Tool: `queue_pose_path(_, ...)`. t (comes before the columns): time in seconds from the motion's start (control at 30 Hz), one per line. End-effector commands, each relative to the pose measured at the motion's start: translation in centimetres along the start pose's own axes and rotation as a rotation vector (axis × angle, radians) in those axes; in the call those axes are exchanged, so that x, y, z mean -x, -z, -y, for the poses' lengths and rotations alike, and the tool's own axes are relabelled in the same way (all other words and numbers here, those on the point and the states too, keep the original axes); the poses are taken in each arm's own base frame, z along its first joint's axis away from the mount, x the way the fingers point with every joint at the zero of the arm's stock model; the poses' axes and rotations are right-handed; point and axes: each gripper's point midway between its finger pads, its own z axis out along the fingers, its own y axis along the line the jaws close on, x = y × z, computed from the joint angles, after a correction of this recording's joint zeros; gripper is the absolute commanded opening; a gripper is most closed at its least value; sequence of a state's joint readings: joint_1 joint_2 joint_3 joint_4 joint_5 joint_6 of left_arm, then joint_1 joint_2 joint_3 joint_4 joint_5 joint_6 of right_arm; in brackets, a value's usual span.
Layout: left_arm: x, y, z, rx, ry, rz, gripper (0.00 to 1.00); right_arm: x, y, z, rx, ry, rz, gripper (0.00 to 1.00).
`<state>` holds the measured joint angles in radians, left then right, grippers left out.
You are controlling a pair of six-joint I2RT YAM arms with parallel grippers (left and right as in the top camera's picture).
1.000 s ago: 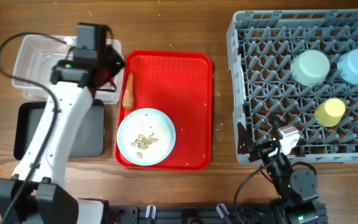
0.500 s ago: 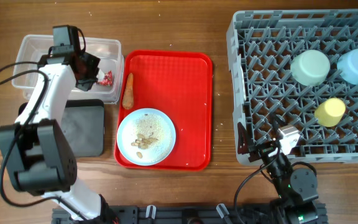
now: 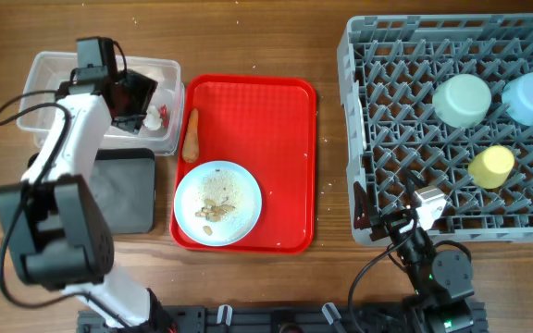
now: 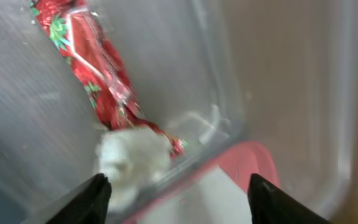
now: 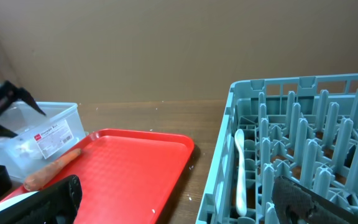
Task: Sort waste into correct bins and load items into the dishwasher rack
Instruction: 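Carry the white tissue to the clear bin and release, then move the left gripper over the red tray and grasp the orange carrot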
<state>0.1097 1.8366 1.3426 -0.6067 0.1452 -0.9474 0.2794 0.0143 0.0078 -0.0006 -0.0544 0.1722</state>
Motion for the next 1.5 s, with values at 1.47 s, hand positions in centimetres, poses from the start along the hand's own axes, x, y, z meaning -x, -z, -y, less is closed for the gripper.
queue_pose_path(1.47,-15.8,-4.5,-2.1,0.364,-1.117,-0.135,0.46,0.1,0.0,0.3,-0.014,-0.012,0.006,1.00)
